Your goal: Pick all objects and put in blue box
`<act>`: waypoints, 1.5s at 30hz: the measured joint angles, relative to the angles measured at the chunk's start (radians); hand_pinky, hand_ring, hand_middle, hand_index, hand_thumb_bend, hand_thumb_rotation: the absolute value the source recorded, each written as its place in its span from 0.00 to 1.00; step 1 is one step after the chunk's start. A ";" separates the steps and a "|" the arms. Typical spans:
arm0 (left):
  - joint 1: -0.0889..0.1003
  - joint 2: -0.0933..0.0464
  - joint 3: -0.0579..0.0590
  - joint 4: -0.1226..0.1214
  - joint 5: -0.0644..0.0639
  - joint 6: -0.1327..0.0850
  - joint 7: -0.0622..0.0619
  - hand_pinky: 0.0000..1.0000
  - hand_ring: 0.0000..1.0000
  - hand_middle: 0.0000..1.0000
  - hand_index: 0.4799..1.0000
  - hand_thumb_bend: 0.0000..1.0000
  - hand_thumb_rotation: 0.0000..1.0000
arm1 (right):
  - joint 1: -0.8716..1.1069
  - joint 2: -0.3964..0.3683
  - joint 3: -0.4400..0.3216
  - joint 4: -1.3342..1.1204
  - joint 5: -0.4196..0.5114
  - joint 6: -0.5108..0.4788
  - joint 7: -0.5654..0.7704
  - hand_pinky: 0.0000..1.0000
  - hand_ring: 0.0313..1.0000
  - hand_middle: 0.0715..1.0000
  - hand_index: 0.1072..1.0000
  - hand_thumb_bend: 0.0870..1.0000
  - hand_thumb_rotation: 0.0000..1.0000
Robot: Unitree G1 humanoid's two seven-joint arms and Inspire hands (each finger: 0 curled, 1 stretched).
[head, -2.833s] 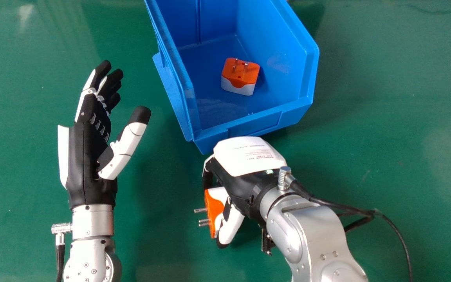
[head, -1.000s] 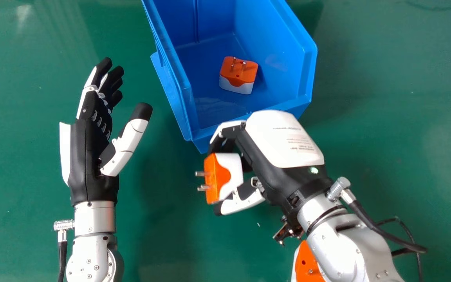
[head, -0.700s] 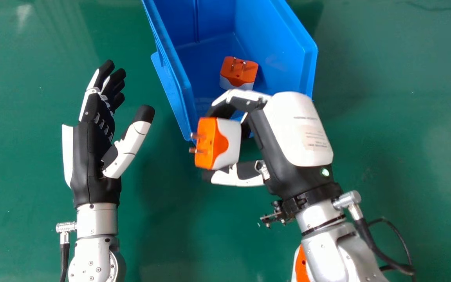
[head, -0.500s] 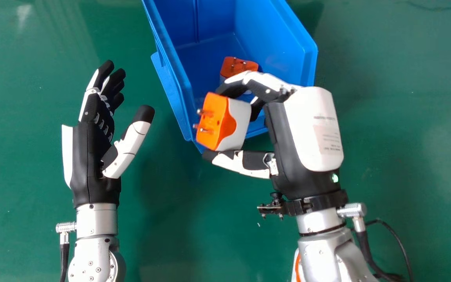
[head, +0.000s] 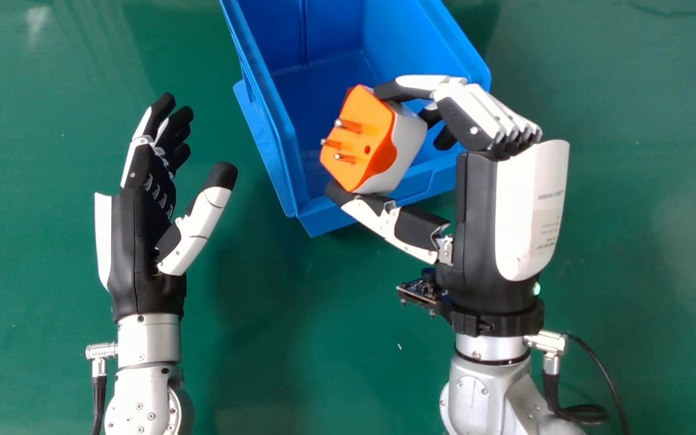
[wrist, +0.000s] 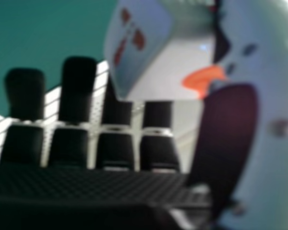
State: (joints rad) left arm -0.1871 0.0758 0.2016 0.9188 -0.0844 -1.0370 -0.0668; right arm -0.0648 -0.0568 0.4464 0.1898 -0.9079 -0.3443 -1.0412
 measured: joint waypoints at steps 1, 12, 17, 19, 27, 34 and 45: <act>0.000 0.000 0.000 0.000 0.001 0.000 0.001 0.90 0.89 0.87 0.77 0.78 0.50 | -0.001 0.000 -0.003 0.001 0.000 0.000 -0.003 0.31 0.41 0.48 0.44 0.45 0.00; -0.003 -0.001 0.000 -0.002 0.007 0.001 0.010 0.90 0.89 0.87 0.77 0.78 0.50 | -0.110 -0.028 -0.055 0.046 0.004 0.006 0.014 0.32 0.41 0.48 0.45 0.45 0.00; -0.008 -0.001 -0.001 -0.002 0.010 0.002 0.026 0.90 0.89 0.87 0.77 0.79 0.51 | -0.216 -0.047 -0.069 0.150 0.009 0.018 0.066 0.32 0.41 0.48 0.45 0.45 0.00; -0.011 0.000 0.000 -0.002 0.010 0.002 0.028 0.89 0.89 0.87 0.77 0.80 0.51 | -0.255 -0.049 -0.075 0.198 0.015 0.031 0.086 0.32 0.42 0.48 0.44 0.45 0.00; -0.020 0.000 -0.005 -0.002 0.010 0.003 0.027 0.89 0.89 0.88 0.77 0.80 0.52 | -0.382 -0.062 -0.070 0.342 0.041 0.107 0.254 0.33 0.42 0.47 0.44 0.45 0.00; -0.032 0.001 -0.008 0.004 0.040 0.003 0.056 0.89 0.89 0.88 0.77 0.80 0.52 | -0.530 -0.053 -0.016 0.603 0.037 0.122 0.287 0.33 0.43 0.47 0.44 0.45 0.00; -0.040 0.006 -0.011 0.008 0.063 0.003 0.087 0.88 0.89 0.87 0.76 0.81 0.54 | -0.671 -0.020 0.064 0.858 0.038 0.115 0.275 0.34 0.43 0.46 0.46 0.45 0.00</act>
State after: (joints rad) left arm -0.2276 0.0813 0.1906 0.9270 -0.0215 -1.0339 0.0201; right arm -0.7359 -0.0764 0.5103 1.0474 -0.8702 -0.2291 -0.7660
